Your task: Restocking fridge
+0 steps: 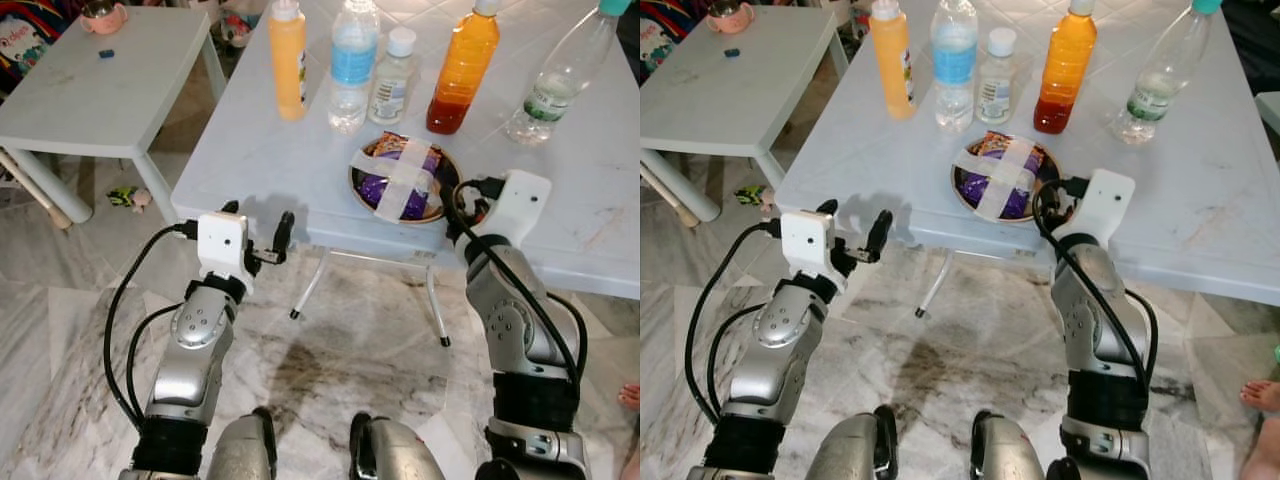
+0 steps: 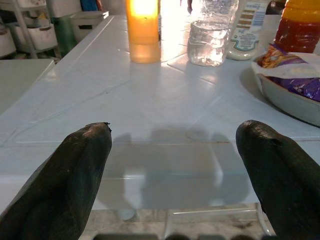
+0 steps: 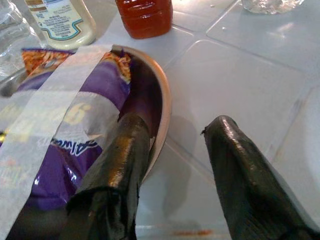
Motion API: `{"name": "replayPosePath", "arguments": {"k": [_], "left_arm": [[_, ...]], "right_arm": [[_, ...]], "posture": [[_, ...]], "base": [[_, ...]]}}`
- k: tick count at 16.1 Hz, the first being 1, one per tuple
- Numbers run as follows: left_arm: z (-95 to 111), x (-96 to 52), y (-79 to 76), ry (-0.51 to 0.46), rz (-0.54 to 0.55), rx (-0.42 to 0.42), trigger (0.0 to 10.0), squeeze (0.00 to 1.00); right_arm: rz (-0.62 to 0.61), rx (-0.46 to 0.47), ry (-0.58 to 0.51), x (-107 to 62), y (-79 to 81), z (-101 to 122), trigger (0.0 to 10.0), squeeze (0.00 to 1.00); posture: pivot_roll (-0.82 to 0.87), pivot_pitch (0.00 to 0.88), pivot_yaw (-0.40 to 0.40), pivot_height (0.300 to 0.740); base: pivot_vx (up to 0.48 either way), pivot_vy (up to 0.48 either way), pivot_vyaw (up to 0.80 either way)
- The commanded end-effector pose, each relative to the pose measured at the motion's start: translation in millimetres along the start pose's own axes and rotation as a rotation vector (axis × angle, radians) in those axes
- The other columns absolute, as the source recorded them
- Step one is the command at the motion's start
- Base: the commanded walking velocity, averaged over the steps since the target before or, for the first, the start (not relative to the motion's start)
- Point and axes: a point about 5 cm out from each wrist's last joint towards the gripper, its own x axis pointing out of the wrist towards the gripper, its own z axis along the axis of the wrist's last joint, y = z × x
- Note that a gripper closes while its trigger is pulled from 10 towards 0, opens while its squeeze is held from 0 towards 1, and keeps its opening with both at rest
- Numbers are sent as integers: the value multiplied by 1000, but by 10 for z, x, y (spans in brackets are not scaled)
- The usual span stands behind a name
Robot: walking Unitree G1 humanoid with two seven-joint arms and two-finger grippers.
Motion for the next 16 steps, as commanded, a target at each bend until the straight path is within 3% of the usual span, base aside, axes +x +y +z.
{"name": "replayPosePath", "arguments": {"k": [1,3,7,10,16], "left_arm": [[-21,-3,-4,10,-6,13,10000,0],[-20,-4,2,10,-4,15,10000,0],[-18,-9,6,9,-4,18,10000,0],[-11,-17,20,9,-1,23,10000,0],[-6,-8,13,11,-6,21,10000,0]], "right_arm": [[4,-21,22,41,-1,-40,9333,0],[42,-34,44,109,35,-51,10000,0],[93,-51,60,214,83,-53,10000,0],[92,-83,60,276,19,-37,10000,0],[100,-136,-46,309,8,144,10000,0]], "posture": [[5,181,40,740],[9,181,39,740],[18,179,37,740],[20,180,37,740],[16,185,44,740]], "base": [[0,0,0],[0,0,0],[0,0,0],[0,0,0],[0,0,0]]}}
